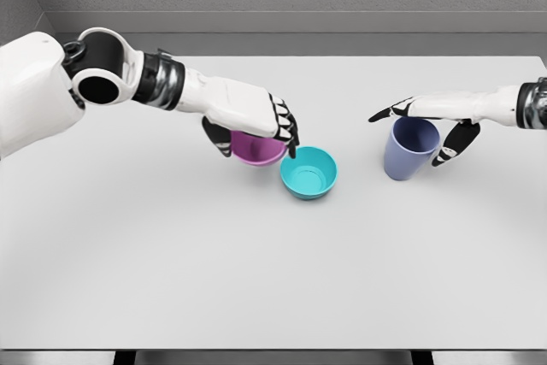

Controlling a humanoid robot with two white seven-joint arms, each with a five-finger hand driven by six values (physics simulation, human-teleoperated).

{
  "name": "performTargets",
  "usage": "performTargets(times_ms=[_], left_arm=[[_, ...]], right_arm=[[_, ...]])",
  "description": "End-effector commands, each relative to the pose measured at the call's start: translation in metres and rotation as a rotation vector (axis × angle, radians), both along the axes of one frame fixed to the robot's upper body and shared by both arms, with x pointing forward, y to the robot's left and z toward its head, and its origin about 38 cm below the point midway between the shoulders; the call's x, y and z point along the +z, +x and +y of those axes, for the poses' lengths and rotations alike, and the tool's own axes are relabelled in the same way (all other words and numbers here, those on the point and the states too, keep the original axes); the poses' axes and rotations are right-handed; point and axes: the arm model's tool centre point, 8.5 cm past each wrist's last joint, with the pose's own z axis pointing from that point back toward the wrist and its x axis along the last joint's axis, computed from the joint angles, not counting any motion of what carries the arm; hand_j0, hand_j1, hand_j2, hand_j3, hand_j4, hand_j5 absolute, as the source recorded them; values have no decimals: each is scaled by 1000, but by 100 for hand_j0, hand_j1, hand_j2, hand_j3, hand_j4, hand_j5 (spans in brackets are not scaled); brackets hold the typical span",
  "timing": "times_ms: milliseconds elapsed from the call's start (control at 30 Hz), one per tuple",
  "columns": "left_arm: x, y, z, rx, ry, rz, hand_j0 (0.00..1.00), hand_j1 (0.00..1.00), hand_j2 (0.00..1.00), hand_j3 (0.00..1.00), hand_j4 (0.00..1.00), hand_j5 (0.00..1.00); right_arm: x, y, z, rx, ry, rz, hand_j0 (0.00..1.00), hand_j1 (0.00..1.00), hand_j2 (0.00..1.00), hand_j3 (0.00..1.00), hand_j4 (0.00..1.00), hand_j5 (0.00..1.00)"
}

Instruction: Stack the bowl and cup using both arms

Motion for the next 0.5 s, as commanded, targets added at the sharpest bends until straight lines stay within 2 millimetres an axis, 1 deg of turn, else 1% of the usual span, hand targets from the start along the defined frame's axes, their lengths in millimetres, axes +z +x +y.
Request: performTargets(times_ms=[0,233,267,300,400,433,467], left_arm=[[1,-2,-10,-15,-12,6,80,80,80,80,80,80],[0,-5,-24,-44,-21,8,79,79,79,79,79,79],[0,-6,-28,-52,-21,7,79,79,79,79,79,79],[-3,-7,-36,-65,-24,14,79,79,79,79,79,79],[-1,-9,-39,-74,-28,12,79,79,79,79,79,79],[-1,-10,-39,-75,-27,13,79,79,79,79,79,79],[-2,-10,-40,-77,-26,12,79,79,79,79,79,79]], right_arm=[[0,1,0,-4,6,2,100,100,100,100,100,100],[-3,0,0,-4,5,7,100,100,100,100,100,100],[-3,0,0,-4,3,7,100,100,100,100,100,100],[-3,0,0,-2,-8,3,100,100,100,100,100,100],[-4,-1,-1,-3,-9,5,100,100,100,100,100,100],[-4,-1,-1,-3,-9,5,99,99,99,99,99,99],[-4,-1,-1,-2,-8,5,95,95,95,95,95,95]])
